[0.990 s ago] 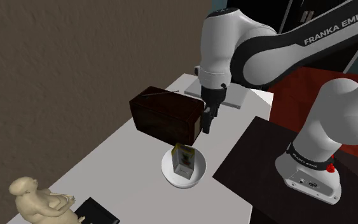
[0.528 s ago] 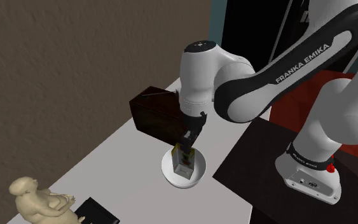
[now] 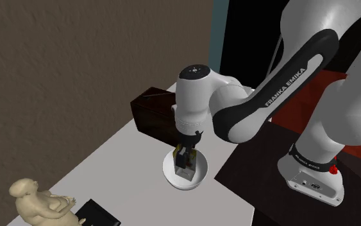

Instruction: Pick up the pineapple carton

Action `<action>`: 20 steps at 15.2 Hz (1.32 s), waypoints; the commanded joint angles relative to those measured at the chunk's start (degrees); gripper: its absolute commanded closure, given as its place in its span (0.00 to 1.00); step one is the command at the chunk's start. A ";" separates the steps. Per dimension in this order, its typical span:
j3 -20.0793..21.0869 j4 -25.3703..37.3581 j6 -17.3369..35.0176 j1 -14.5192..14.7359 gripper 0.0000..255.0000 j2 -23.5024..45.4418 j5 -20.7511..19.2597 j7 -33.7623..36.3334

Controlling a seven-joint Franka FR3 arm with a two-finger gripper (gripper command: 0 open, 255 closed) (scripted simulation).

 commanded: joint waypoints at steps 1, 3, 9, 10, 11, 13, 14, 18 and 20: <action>0.10 -0.25 1.65 -0.37 0.00 1.68 -1.83 1.24; 0.09 -0.33 2.13 -0.43 0.00 2.20 -2.43 1.69; 0.07 -0.37 2.05 -0.42 1.00 2.04 -2.25 1.52; 0.08 -0.40 2.07 -0.42 1.00 2.03 -2.24 1.52; 0.08 -0.42 2.09 -0.42 1.00 2.02 -2.24 1.52; 0.09 -0.33 2.13 -0.42 1.00 2.20 -2.43 1.69; 0.07 -0.19 1.29 -0.30 1.00 1.30 -1.40 0.93; -0.26 0.52 -2.20 0.28 1.00 -2.10 2.05 -1.68; -0.56 0.96 -3.97 0.60 1.00 -3.68 3.42 -2.73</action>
